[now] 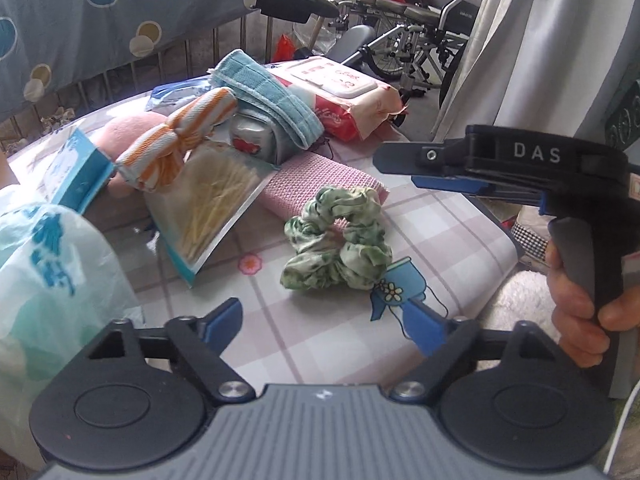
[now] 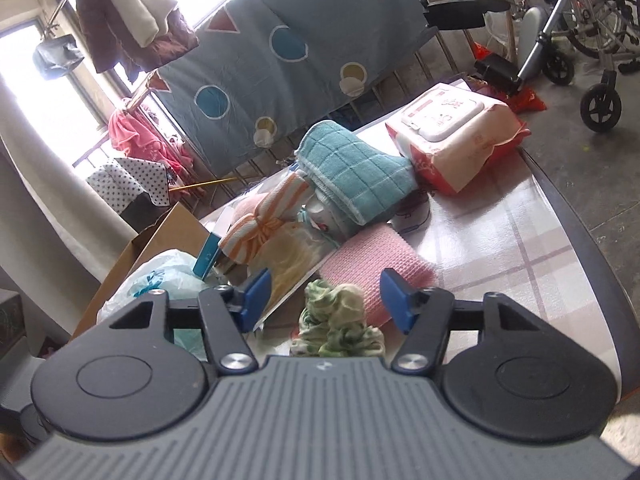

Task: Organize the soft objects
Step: 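Move the left tool to the green scrunchie and close on it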

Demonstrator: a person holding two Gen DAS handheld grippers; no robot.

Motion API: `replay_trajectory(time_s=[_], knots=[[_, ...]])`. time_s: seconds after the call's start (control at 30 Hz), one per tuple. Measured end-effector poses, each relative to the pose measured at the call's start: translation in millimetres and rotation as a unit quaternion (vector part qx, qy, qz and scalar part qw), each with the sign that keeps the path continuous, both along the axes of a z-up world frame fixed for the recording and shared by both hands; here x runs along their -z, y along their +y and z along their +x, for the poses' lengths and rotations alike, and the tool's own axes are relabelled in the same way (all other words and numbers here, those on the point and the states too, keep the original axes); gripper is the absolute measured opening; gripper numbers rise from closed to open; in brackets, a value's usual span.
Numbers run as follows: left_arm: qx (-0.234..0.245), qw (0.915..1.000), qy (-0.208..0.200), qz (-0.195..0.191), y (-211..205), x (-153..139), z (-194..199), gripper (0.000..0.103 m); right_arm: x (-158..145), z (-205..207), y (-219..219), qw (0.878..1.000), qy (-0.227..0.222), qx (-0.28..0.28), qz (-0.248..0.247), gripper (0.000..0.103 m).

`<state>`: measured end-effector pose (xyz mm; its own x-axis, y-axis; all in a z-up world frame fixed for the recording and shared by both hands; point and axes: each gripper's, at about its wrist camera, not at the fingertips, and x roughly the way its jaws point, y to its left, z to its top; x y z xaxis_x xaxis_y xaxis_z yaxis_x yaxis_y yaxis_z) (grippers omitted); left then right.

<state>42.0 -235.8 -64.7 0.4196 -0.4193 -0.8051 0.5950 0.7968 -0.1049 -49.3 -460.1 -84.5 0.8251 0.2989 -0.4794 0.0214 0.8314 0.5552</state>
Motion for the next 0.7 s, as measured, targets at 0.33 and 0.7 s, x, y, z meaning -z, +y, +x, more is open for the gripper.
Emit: replay_trajectory(time_s=[0.33,0.7], knots=[[0.001,0.9996,0.011,0.026,-47,20,34,0.092,3,60,-37,0.998,0.035,-0.049,-0.014,0.066],[-0.006,0.9996,0.004,0.026,-60,27,39,0.036,18,91,-45,0.995,0.06,-0.082,-0.018,0.073]])
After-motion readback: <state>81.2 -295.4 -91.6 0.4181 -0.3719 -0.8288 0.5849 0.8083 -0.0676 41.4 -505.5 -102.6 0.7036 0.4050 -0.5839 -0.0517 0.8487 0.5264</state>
